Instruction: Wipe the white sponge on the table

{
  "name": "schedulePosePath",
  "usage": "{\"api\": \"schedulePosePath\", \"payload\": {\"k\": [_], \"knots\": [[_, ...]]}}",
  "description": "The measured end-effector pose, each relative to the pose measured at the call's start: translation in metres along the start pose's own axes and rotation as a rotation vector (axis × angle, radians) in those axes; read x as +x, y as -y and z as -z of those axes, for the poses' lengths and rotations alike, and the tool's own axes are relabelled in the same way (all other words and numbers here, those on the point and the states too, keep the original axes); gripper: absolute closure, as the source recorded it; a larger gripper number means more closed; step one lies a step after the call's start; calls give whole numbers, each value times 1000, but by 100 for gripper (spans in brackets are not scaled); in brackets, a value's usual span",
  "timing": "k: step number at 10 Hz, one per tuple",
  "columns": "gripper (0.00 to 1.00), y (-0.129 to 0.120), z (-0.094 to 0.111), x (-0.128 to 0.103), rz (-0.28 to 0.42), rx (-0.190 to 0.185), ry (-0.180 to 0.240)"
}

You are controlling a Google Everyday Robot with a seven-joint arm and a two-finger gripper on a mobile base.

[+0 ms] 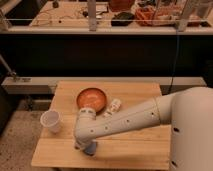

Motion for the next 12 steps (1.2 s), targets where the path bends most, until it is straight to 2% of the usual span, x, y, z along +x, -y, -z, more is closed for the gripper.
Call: {"api": "schedulePosePath", "payload": {"k": [3,5,7,9,12], "knots": [[59,-17,9,21,-34,30,-37],[59,-37,13,26,-82,33,-38],[59,-65,17,8,-162,27,-18],[59,-83,17,-10,-213,33,-4],[59,-83,11,-34,-246,36,5]]}}
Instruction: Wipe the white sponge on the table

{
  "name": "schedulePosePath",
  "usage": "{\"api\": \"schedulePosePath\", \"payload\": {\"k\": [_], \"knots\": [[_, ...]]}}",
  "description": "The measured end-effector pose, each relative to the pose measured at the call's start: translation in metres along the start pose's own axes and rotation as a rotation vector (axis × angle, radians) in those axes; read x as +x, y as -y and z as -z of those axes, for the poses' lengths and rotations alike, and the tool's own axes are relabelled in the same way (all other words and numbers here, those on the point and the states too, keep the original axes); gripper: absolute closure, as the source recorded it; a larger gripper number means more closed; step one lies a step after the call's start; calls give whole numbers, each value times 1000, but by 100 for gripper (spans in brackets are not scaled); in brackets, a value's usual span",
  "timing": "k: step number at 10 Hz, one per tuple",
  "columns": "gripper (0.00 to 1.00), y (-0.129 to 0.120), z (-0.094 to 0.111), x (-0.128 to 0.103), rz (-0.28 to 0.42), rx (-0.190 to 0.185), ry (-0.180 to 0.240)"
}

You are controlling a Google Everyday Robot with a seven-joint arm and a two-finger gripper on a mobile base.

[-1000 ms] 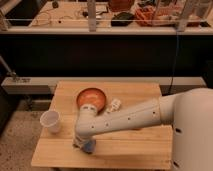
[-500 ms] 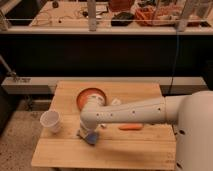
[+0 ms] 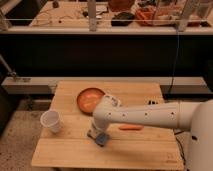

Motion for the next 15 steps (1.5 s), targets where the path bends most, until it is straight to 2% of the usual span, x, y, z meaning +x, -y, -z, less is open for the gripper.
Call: {"api": "schedulePosePath", "payload": {"k": [4,6,8,10,12,14,15], "knots": [[59,39,7,-53,44,-40,-4],[59,68,7,-72,97,-68,-4],[59,97,7,-63,171,-74,-12],[59,124,4,-42,241,-60,-11],[59,154,-3,-14,322,-26,1],[59,165,-6,8,369,-4,10],[59,160,-7,21,372,0,16]]}}
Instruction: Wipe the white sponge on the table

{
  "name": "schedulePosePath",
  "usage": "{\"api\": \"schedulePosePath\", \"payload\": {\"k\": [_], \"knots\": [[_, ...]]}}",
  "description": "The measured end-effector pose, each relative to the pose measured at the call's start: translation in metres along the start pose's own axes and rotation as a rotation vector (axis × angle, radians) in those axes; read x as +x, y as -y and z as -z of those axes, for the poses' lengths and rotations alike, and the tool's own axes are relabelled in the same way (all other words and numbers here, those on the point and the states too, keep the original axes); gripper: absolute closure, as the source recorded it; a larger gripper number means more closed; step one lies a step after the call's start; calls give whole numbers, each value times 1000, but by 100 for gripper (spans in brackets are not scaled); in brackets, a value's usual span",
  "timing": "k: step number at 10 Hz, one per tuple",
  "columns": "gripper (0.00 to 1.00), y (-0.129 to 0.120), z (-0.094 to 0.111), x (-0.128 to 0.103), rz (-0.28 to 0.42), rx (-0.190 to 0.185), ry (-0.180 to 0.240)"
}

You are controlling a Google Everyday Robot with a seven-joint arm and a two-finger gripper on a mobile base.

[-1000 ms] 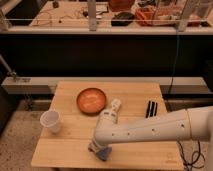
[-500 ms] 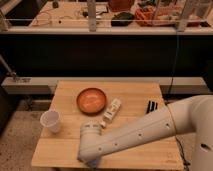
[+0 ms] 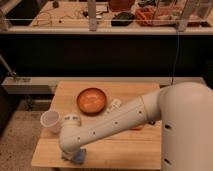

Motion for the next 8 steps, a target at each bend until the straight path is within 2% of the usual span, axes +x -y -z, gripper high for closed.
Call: {"api": "schedulePosePath", "payload": {"k": [5,8], "knots": [[59,-69,1,27,-89,49,-4],[59,-101,4,10,-164,71,-12]]}}
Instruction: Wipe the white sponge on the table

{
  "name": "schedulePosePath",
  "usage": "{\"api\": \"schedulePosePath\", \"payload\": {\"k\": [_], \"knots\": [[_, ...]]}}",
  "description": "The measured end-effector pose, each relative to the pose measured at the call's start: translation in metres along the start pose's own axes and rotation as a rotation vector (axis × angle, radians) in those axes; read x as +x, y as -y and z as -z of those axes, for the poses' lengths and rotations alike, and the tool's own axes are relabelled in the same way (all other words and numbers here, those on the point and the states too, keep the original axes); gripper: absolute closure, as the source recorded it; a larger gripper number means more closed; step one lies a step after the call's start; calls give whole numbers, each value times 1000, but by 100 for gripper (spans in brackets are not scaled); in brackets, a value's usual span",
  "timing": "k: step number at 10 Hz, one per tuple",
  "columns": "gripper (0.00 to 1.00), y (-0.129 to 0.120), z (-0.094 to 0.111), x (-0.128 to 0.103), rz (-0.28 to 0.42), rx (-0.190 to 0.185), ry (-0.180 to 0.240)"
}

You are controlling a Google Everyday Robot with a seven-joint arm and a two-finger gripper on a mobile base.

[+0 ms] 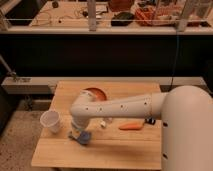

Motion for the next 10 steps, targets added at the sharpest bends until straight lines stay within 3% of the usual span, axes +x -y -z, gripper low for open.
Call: {"api": "schedulePosePath", "payload": {"k": [5,7,10], "knots": [[60,-41,14,-73,-118,-22,-16],[67,-34,11,-94,-131,-37,-20],[67,11,6,-117,-72,-67,-10]]}}
